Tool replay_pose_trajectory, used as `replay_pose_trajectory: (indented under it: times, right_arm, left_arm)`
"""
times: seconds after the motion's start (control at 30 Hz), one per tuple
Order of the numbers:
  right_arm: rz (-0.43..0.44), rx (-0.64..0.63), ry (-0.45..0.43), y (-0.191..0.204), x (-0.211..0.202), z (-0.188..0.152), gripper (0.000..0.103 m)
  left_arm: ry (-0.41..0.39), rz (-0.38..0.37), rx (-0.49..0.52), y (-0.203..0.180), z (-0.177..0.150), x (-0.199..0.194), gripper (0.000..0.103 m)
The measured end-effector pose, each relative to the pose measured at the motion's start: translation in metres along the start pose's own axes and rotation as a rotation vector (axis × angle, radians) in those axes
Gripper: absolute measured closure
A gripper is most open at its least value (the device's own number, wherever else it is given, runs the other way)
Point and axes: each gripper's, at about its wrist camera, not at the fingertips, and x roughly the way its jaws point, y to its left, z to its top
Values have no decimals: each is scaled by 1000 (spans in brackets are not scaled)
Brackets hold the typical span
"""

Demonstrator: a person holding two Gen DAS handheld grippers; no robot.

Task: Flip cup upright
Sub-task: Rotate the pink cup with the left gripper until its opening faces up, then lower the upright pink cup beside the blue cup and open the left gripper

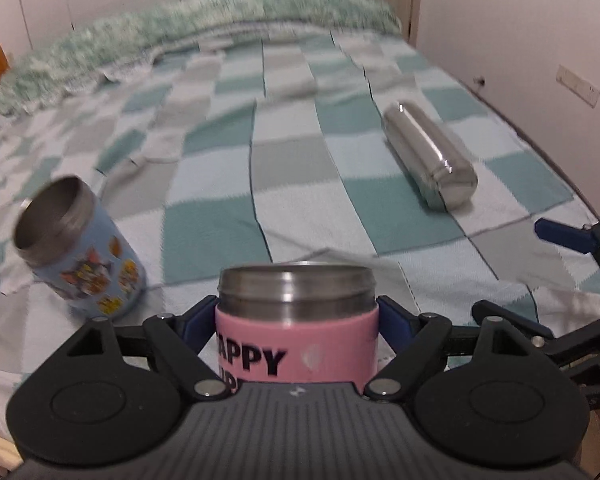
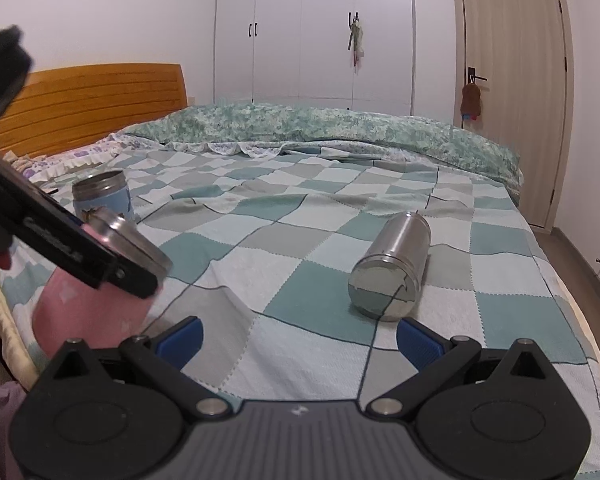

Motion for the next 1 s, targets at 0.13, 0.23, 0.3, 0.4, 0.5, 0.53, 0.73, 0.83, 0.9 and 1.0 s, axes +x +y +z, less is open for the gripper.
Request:
replay_pose_trajectory:
  times: [0.13, 0.23, 0.3, 0.4, 0.5, 0.53, 0.73, 0.83, 0.9, 1.0]
  right_arm:
    - [7, 10, -12, 7, 6, 6, 0]
    - [9, 20, -23, 11, 13, 10, 0]
    - [8, 31, -35, 14, 16, 13, 0]
    - [-6, 51, -58, 17, 22, 18, 0]
    - [-24, 65, -72, 18, 28, 20, 0]
    - [-30, 68, -77, 18, 31, 21, 0]
    - [-50, 88, -88, 17, 43, 23, 0]
    - [-57, 92, -88, 17, 49, 23, 0]
    - [-61, 90, -87, 18, 51, 24, 0]
    - [-65, 88, -86, 21, 54, 24, 0]
  left_arm:
    - [-77, -24, -37, 11, 1, -14, 19]
    - [-135, -14, -47, 20, 7, -21, 19]
    - [-180, -10, -64, 27, 12, -20, 19]
    - [-241, 0, -111, 41, 23, -12, 19]
    - [-294, 38, -129, 50, 30, 2, 19]
    - [-305, 56, -136, 52, 33, 9, 19]
    - [-305, 102, -149, 62, 26, 44, 19]
    - [-353, 97, -136, 64, 15, 51, 18]
    - [-355, 95, -140, 64, 13, 50, 18]
    - [-359, 85, -122, 64, 13, 48, 16]
